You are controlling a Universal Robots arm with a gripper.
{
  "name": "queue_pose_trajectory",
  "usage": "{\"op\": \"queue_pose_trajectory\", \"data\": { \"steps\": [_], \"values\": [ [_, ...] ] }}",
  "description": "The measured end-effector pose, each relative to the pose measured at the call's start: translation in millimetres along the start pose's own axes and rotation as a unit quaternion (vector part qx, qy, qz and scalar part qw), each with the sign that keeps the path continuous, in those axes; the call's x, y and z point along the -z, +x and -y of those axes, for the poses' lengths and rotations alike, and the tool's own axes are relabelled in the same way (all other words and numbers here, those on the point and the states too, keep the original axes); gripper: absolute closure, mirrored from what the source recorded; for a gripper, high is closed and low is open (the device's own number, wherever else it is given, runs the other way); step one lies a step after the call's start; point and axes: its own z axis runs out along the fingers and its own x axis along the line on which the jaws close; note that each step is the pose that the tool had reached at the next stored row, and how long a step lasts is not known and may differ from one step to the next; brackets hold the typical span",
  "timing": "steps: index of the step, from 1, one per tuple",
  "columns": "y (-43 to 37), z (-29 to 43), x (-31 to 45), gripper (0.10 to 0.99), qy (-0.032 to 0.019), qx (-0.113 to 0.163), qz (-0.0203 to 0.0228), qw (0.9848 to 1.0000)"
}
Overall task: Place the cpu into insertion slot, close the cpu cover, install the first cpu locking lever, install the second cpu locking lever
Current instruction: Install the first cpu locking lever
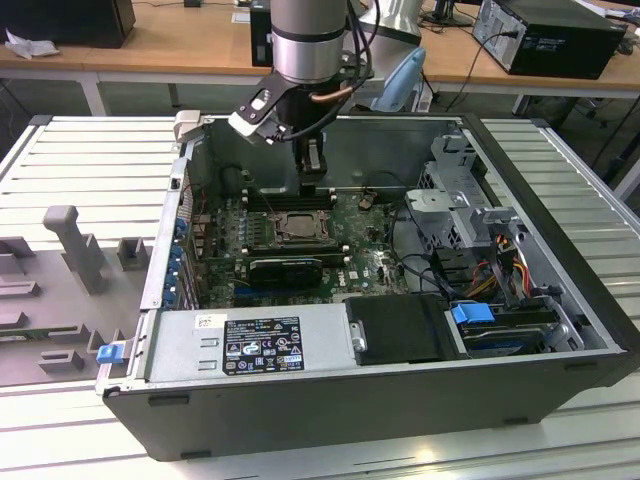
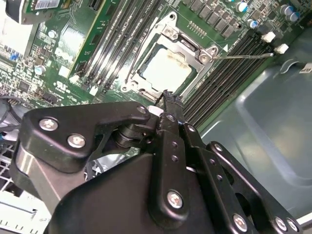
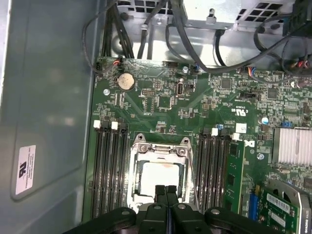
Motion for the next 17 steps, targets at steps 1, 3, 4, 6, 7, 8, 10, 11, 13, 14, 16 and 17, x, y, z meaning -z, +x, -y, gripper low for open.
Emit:
{"op": "queue_pose_trajectory", "data": {
  "steps": [1, 3, 4, 6, 7, 8, 10, 11, 13, 14, 16, 17],
  "values": [
    [0.0, 0.0, 0.0, 0.98, 0.0, 0.004, -0.0002, 1.0],
    [0.0, 0.0, 0.0, 0.98, 0.0001, 0.007, -0.0003, 1.0],
    [0.0, 0.0, 0.0, 0.98, 0.0001, 0.009, -0.0004, 1.0],
    [0.0, 0.0, 0.0, 0.98, 0.0001, 0.012, -0.0006, 0.9999],
    [0.0, 0.0, 0.0, 0.98, 0.0002, 0.015, -0.0007, 0.9999],
    [0.0, 0.0, 0.0, 0.98, 0.0002, 0.02, -0.0009, 0.9998],
    [0.0, 0.0, 0.0, 0.98, 0.0003, 0.026, -0.0012, 0.9997],
    [0.0, 0.0, 0.0, 0.98, 0.0003, 0.028, -0.0013, 0.9996],
    [0.0, 0.0, 0.0, 0.98, 0.0003, 0.034, -0.0015, 0.9994],
    [0.0, 0.0, 0.0, 0.98, 0.0003, 0.037, -0.0017, 0.9993],
    [0.0, 0.0, 0.0, 0.98, 0.0005, 0.054, -0.0024, 0.9986],
    [0.0, 0.0, -0.1, 0.98, 0.0005, 0.059, -0.0027, 0.9982]
  ]
}}
